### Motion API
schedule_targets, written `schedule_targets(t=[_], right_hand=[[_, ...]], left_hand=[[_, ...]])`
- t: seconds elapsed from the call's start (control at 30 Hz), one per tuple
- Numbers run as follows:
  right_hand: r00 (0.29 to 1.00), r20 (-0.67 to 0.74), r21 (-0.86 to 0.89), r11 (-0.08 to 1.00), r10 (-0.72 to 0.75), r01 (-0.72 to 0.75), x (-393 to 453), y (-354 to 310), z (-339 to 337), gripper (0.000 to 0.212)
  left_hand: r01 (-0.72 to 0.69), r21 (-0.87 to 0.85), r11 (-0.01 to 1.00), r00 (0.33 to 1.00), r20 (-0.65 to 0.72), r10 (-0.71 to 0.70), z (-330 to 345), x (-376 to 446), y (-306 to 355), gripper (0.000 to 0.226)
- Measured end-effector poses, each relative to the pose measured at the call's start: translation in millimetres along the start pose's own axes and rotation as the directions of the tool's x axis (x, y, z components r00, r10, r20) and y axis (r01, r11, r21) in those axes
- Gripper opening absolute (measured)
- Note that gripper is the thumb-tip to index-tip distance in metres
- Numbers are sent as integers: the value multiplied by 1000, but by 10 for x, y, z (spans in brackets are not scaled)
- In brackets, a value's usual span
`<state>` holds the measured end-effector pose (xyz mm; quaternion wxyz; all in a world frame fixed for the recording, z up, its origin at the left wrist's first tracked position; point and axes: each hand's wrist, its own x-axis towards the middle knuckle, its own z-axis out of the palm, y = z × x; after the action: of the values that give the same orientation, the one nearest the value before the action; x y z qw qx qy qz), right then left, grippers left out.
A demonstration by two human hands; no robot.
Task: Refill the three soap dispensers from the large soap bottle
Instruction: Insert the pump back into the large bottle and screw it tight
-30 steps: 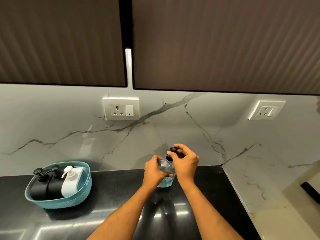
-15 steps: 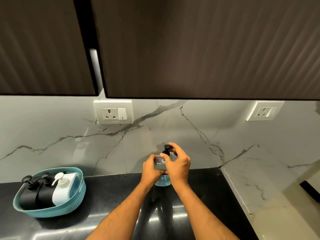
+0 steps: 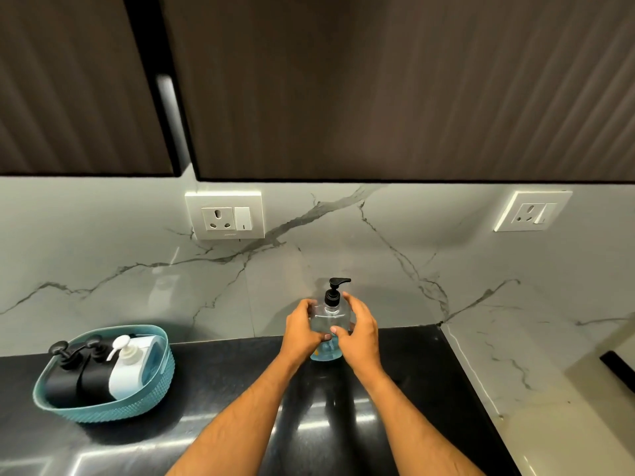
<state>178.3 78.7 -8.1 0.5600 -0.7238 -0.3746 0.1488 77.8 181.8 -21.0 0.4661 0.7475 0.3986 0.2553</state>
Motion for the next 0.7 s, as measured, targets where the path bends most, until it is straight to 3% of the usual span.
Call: schedule_targets(t=[0.2, 0.7], right_hand=[[999, 25, 27, 999, 35, -36, 4, 74, -5, 77], [998, 32, 52, 997, 52, -54, -18, 73, 0, 74]], left_hand=[[-7, 27, 1000, 1000, -15, 8, 0, -9, -9, 61], [-52, 58, 997, 998, -35, 54, 39, -63, -24, 59]])
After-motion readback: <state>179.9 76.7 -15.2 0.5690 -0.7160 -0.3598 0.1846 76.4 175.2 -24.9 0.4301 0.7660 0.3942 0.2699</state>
